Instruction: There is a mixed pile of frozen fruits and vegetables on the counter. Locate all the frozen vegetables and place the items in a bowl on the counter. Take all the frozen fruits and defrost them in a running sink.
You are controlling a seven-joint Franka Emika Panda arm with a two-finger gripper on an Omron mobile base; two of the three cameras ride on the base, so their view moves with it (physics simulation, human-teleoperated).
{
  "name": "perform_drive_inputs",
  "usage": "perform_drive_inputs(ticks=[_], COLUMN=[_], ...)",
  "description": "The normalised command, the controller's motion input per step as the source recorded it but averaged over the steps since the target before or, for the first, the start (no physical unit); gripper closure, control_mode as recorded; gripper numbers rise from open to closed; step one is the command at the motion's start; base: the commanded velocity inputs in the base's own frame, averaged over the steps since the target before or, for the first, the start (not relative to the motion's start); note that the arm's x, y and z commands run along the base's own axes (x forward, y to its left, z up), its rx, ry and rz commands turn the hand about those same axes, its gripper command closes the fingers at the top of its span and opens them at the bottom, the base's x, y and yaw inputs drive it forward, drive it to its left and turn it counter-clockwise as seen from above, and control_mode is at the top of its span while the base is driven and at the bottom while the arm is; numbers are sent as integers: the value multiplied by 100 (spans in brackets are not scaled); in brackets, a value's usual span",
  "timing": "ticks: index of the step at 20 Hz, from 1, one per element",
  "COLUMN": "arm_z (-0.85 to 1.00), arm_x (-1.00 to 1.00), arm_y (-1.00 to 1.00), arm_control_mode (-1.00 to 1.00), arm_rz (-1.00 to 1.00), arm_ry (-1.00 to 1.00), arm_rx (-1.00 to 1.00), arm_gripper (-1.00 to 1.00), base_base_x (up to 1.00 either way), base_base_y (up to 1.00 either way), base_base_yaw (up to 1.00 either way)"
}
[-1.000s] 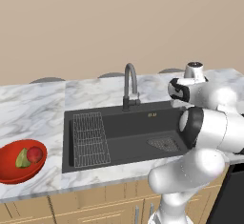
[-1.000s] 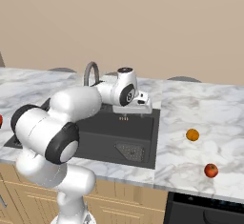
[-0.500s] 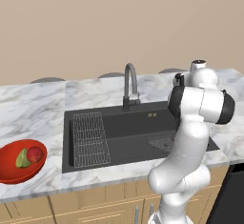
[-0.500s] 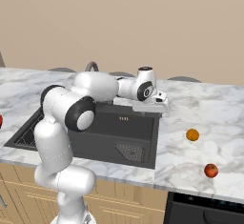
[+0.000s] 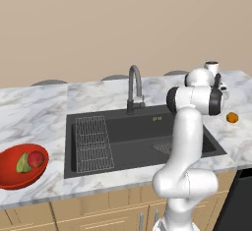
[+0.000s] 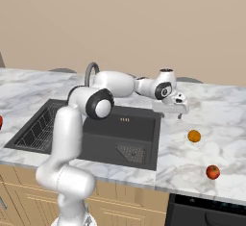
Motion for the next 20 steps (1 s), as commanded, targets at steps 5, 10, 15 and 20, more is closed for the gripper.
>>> perform_drive_inputs(ticks=[5, 10, 15, 20], arm_z=[-15, 0, -4, -3], arm_x=[7, -13, -34, -11], arm_y=[-76, -65, -33, 3], arm_control_mode=[-100, -100, -100, -100], arm_rz=[-6, -7, -1, -1], arm_ry=[0, 2, 2, 1], arm_rx=[0, 3, 3, 0], arm_gripper=[-100, -100, -100, -100], base_base_x=[0, 0, 0, 0], base_base_y=[0, 0, 0, 0], base_base_yaw=[0, 0, 0, 0])
